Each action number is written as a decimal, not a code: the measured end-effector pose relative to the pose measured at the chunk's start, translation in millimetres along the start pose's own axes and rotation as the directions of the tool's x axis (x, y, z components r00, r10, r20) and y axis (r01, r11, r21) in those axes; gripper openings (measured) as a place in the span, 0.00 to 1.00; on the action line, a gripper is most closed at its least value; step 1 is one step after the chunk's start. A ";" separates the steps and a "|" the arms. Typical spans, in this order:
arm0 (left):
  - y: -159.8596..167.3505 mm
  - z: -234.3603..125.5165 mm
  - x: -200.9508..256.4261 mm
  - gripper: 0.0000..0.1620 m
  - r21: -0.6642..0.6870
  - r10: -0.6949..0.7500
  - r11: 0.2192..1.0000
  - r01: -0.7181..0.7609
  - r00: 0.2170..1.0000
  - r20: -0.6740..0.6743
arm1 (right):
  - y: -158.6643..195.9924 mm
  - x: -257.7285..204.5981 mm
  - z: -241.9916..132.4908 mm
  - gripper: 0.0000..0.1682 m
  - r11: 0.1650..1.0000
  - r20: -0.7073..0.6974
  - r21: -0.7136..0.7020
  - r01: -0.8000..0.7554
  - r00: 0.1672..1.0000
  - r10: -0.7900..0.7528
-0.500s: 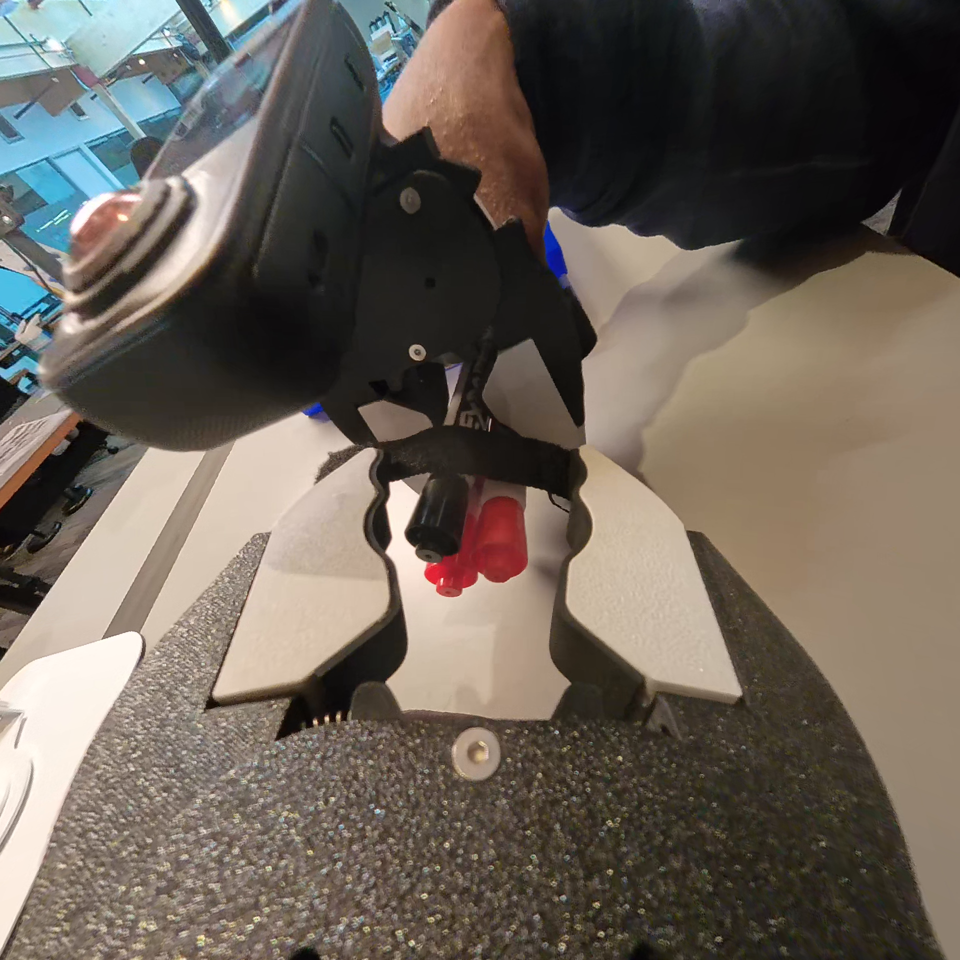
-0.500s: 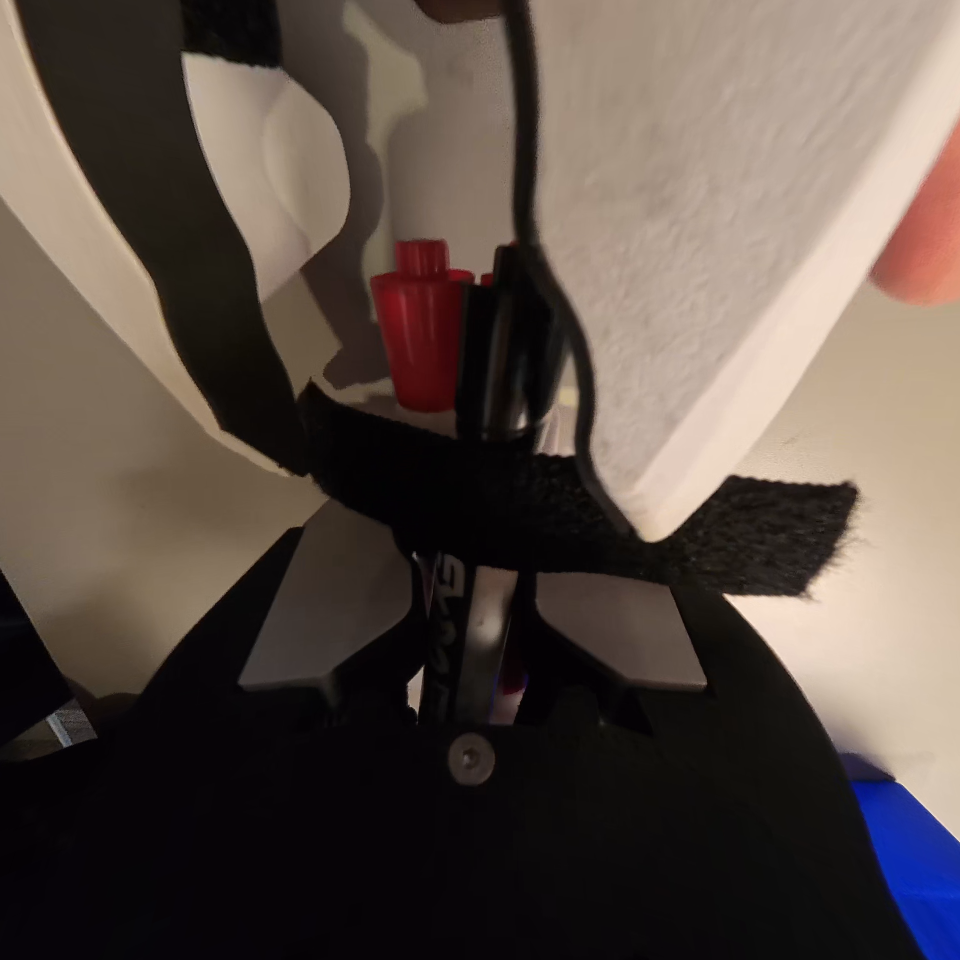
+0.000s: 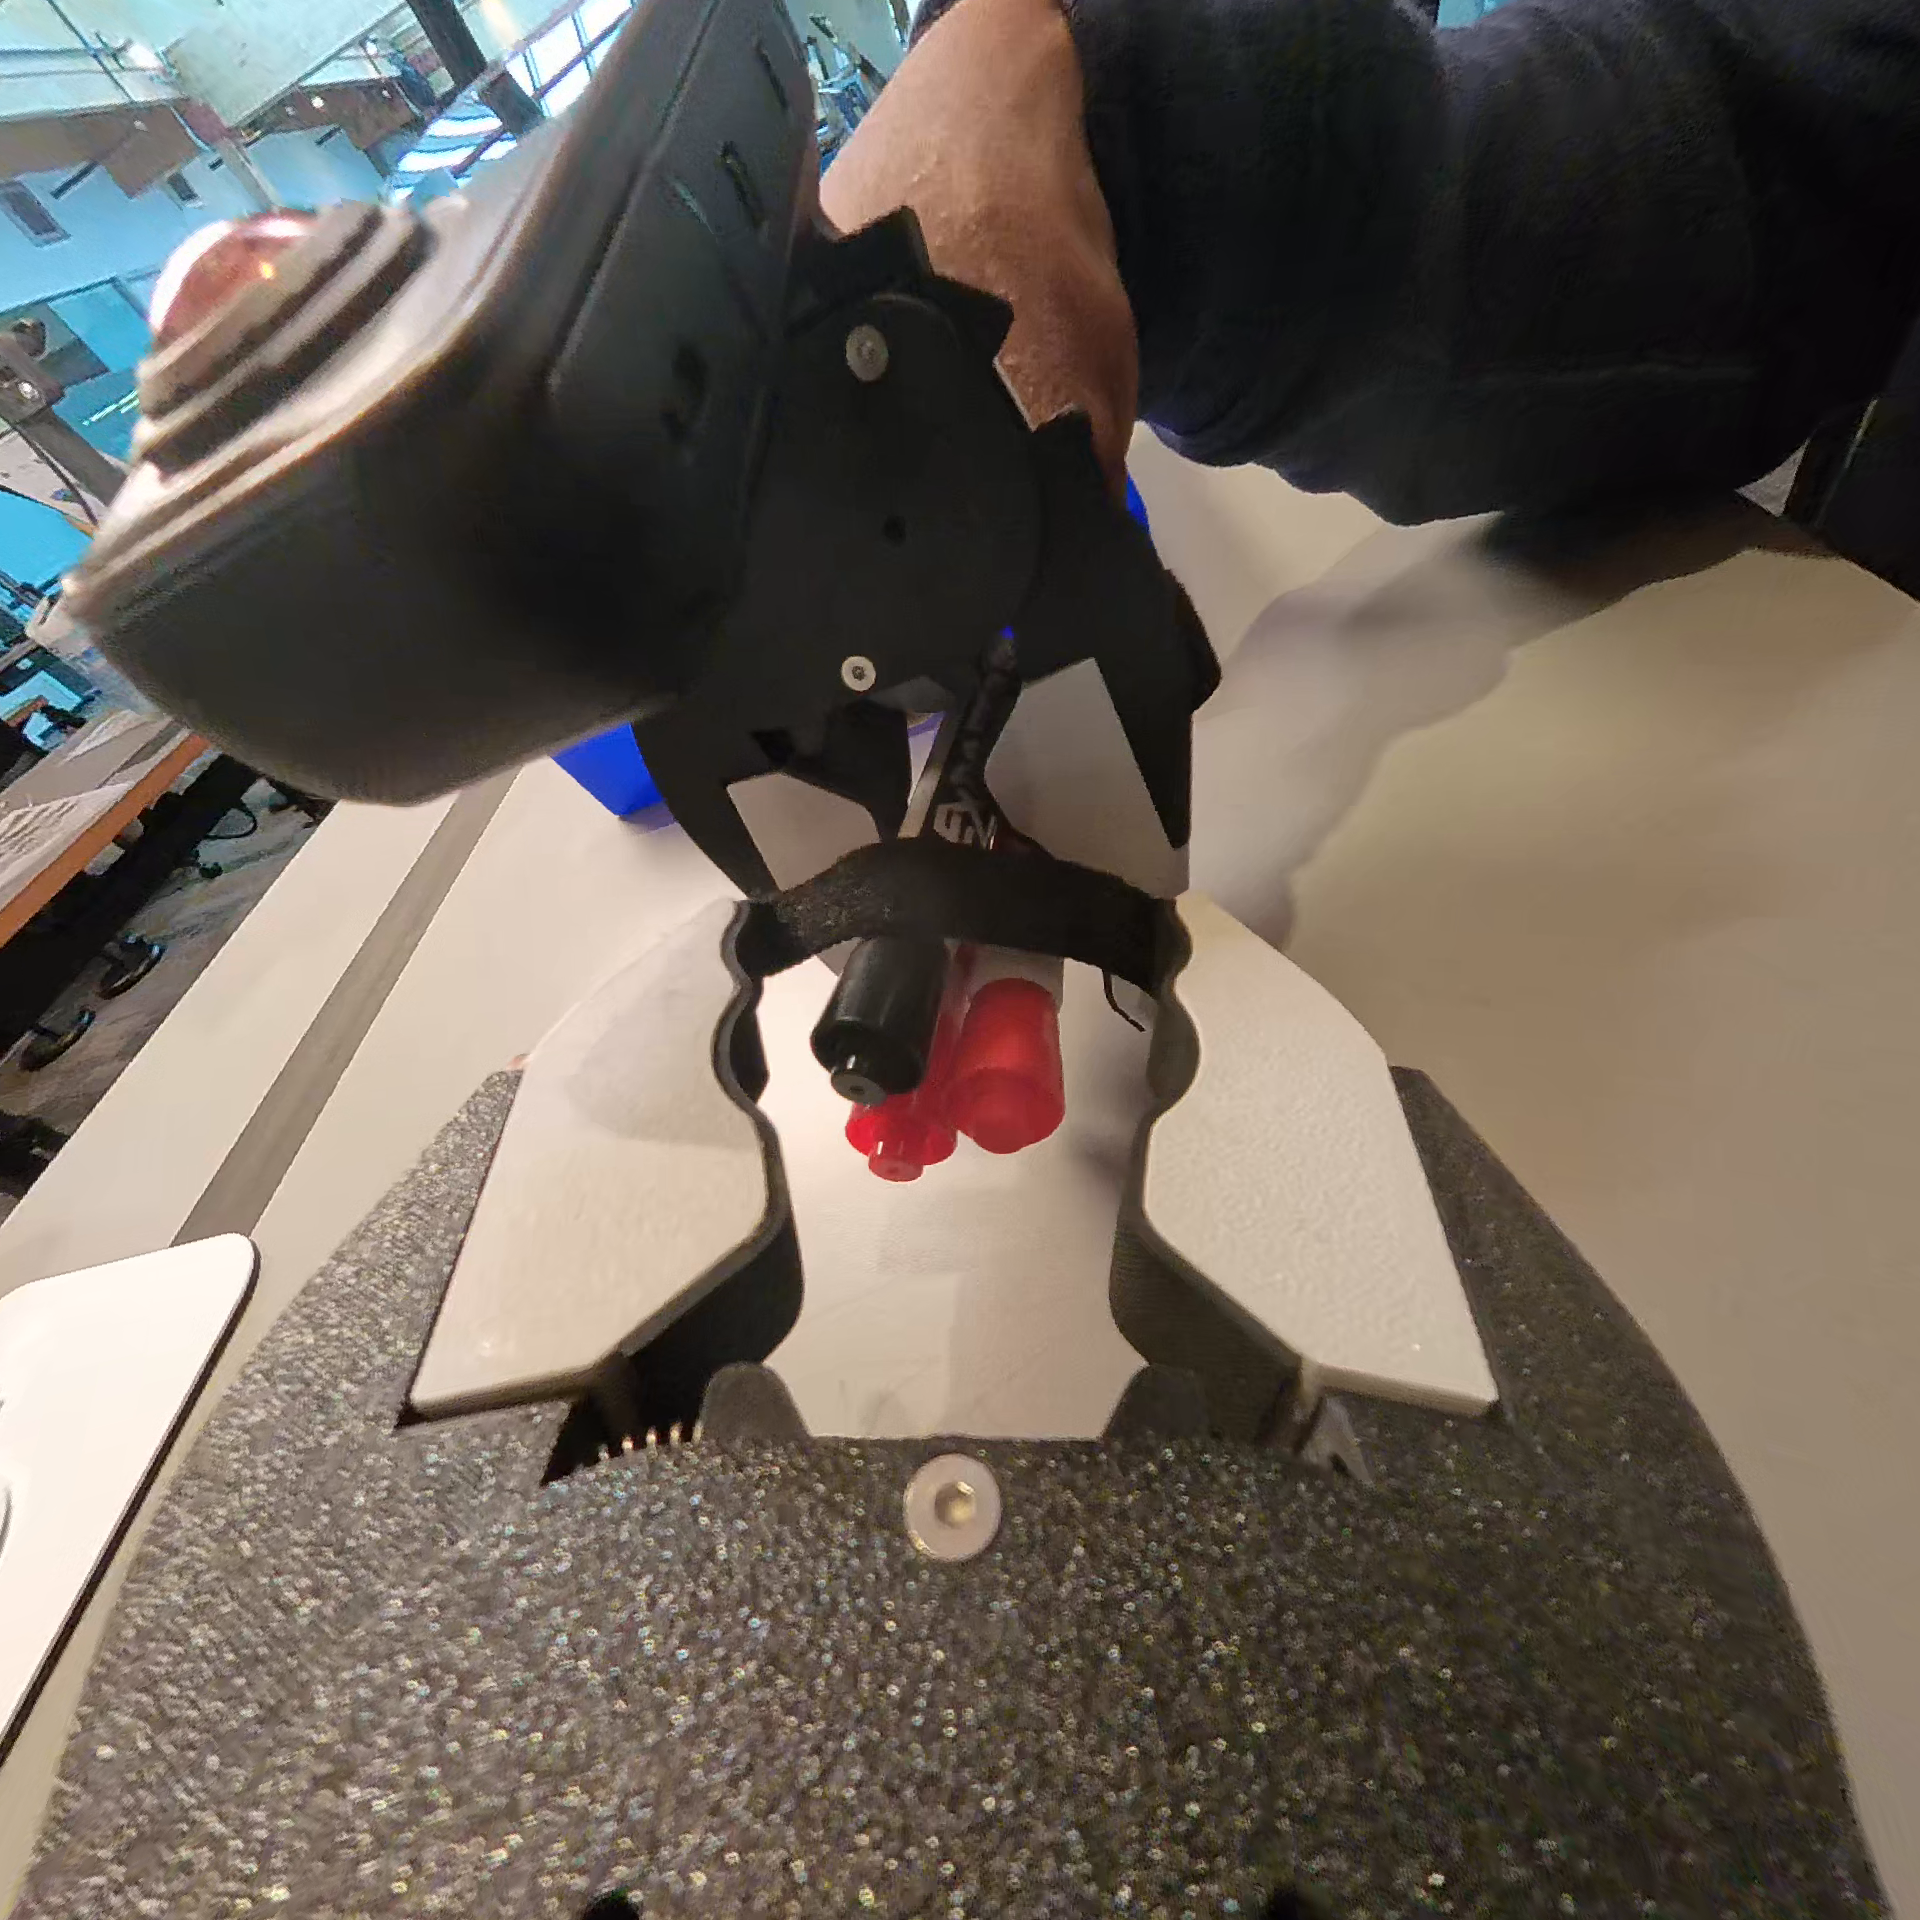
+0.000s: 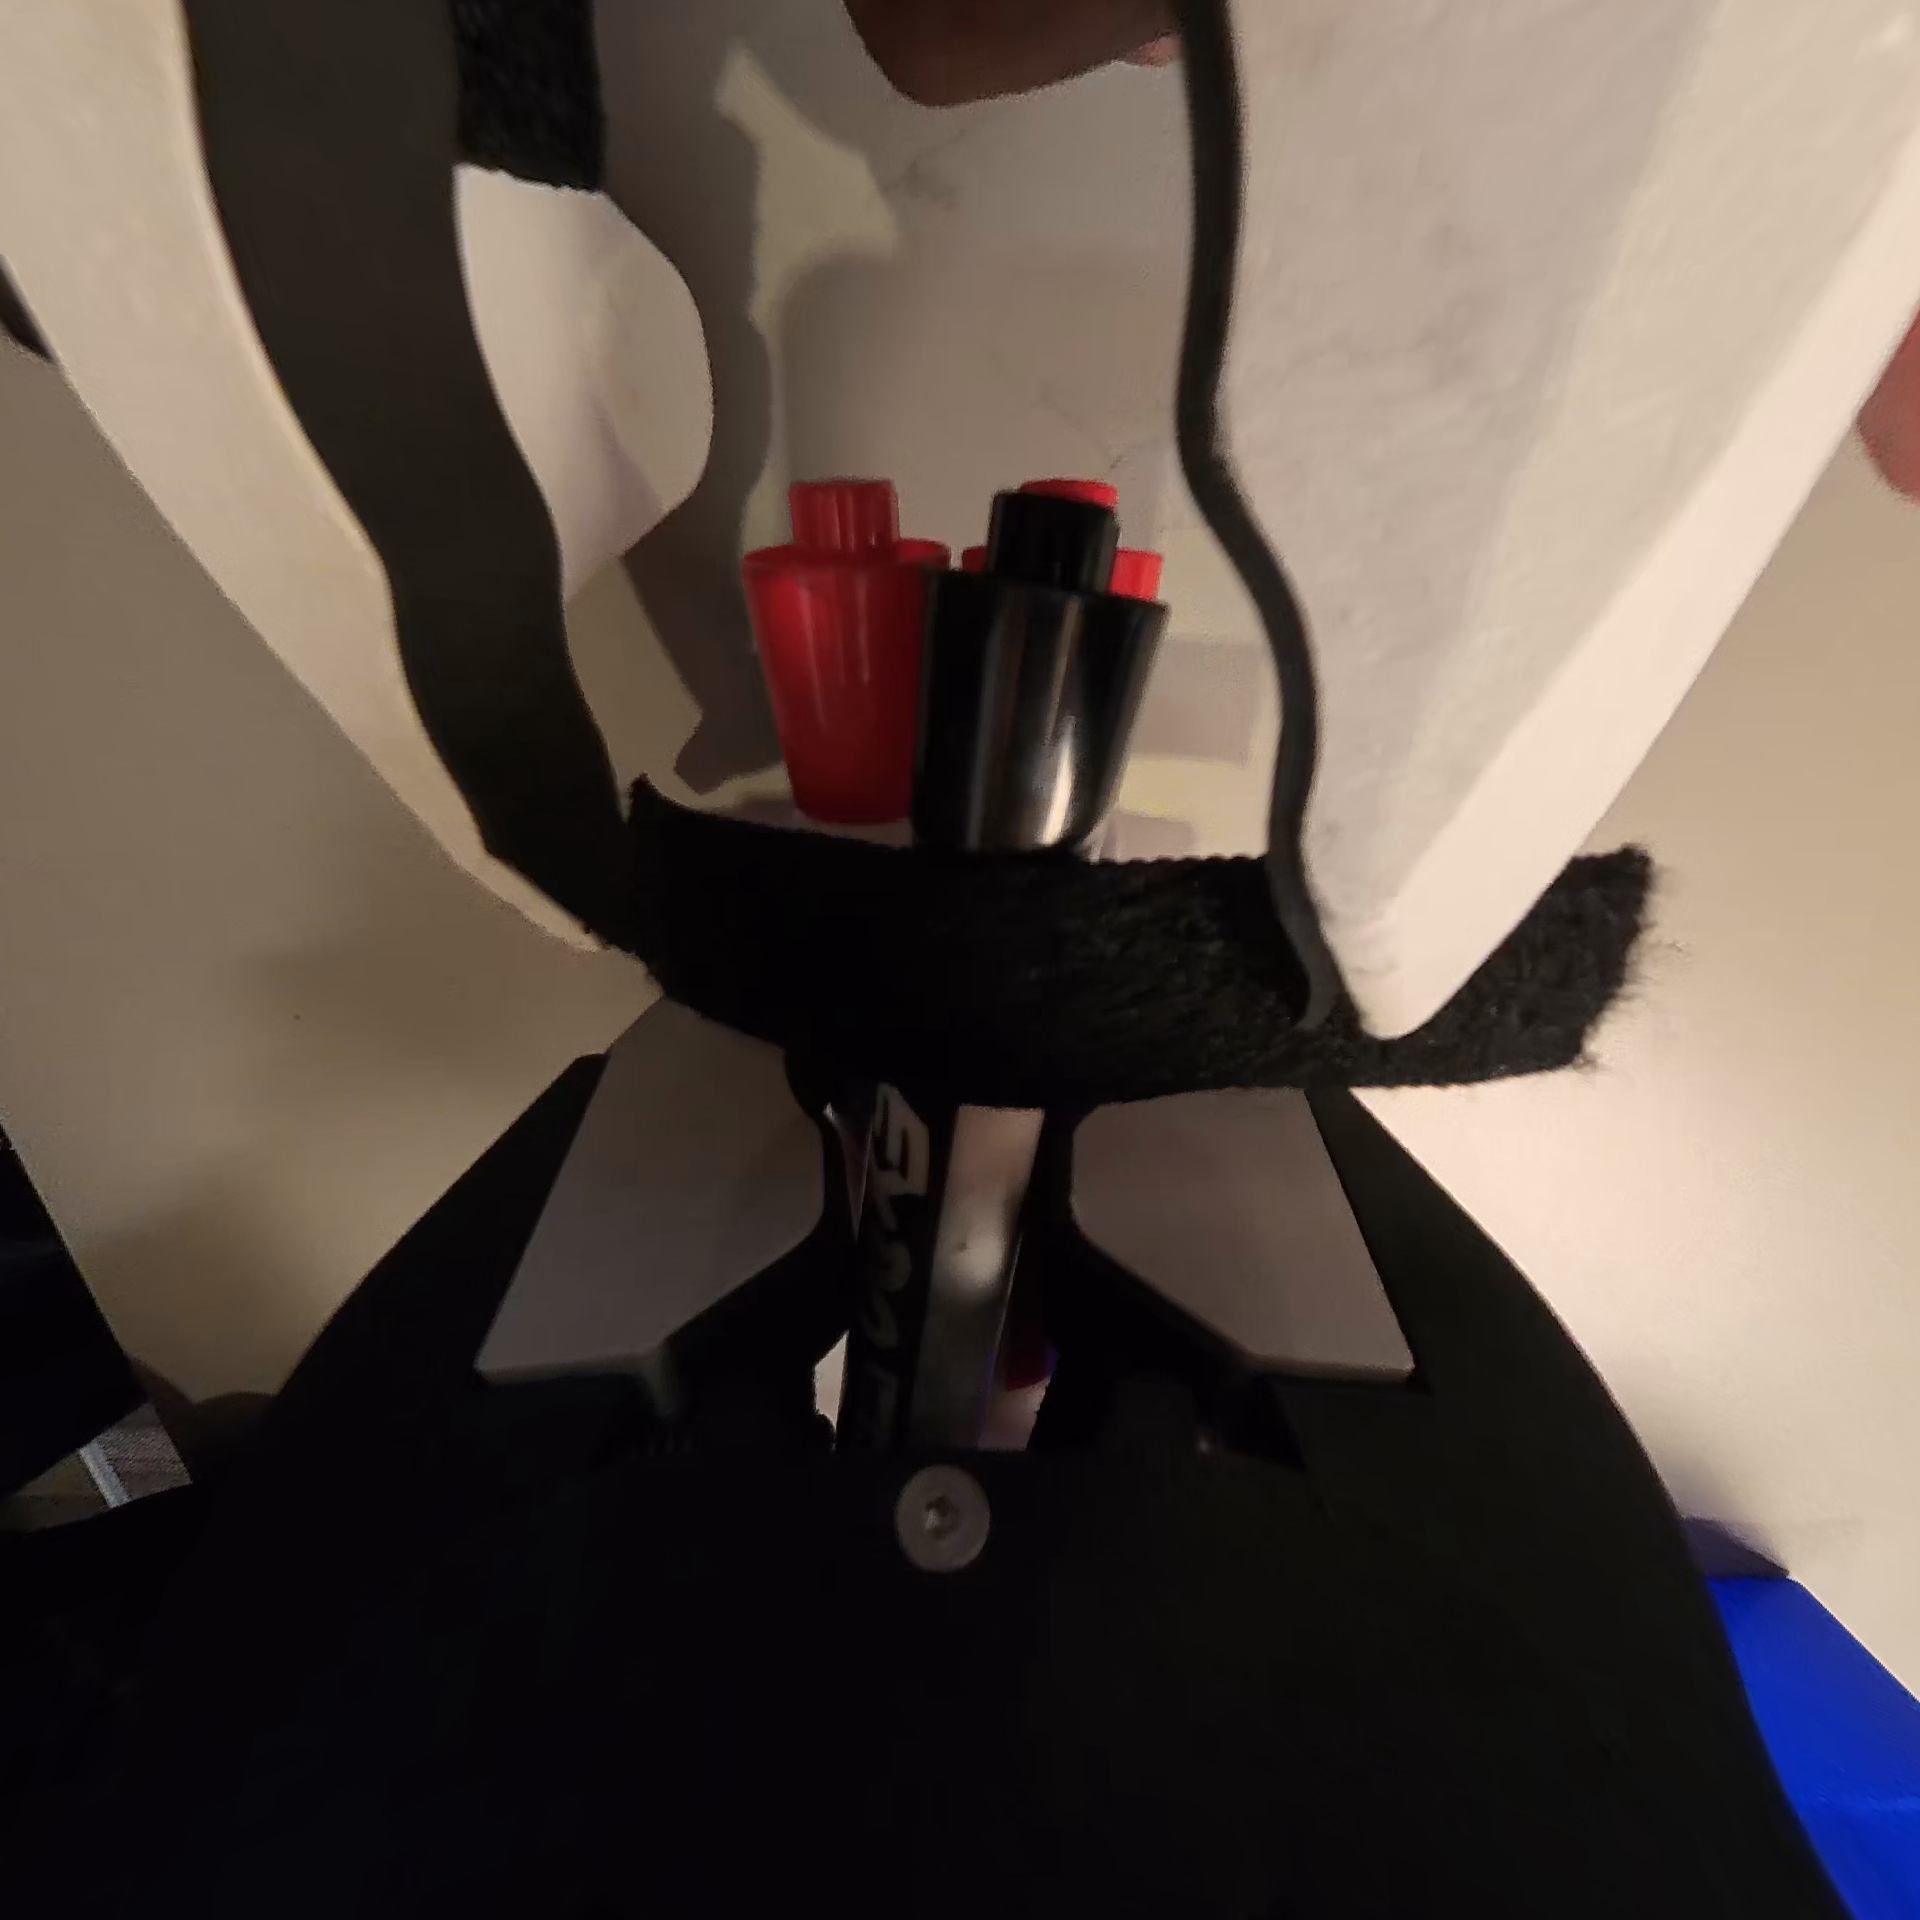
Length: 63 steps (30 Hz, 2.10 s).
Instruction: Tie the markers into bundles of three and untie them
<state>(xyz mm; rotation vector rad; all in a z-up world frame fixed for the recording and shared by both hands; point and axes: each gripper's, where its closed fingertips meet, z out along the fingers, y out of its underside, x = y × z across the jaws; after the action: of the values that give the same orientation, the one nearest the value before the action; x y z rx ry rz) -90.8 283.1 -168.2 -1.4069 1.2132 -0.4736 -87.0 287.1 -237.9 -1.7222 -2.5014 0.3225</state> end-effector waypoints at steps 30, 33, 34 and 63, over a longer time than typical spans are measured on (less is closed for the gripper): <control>17.6 0.5 5.1 0.34 -0.036 0.014 0.999 -0.014 1.000 0.004 | -9.1 -6.8 -7.5 0.24 0.998 -0.011 0.039 0.048 0.999 -0.048; 18.7 0.3 4.4 0.34 -0.039 0.013 0.999 -0.012 1.000 0.013 | -9.7 -6.7 -8.2 0.24 0.998 -0.014 0.043 0.051 0.999 -0.050; 18.9 0.3 4.3 0.35 -0.040 0.014 0.999 -0.014 1.000 0.015 | -9.9 -6.7 -8.6 0.24 0.998 -0.015 0.045 0.052 0.999 -0.051; 4.9 -4.4 10.5 0.49 0.011 -0.024 1.000 0.025 0.997 -0.075 | -7.9 -3.8 -6.6 0.24 0.998 -0.012 0.043 0.039 0.999 -0.038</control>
<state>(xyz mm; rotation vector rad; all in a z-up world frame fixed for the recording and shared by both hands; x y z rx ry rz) -92.4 273.0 -175.2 -1.4057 1.2525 -0.5538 -91.5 281.8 -229.5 -1.6532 -2.4973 0.3597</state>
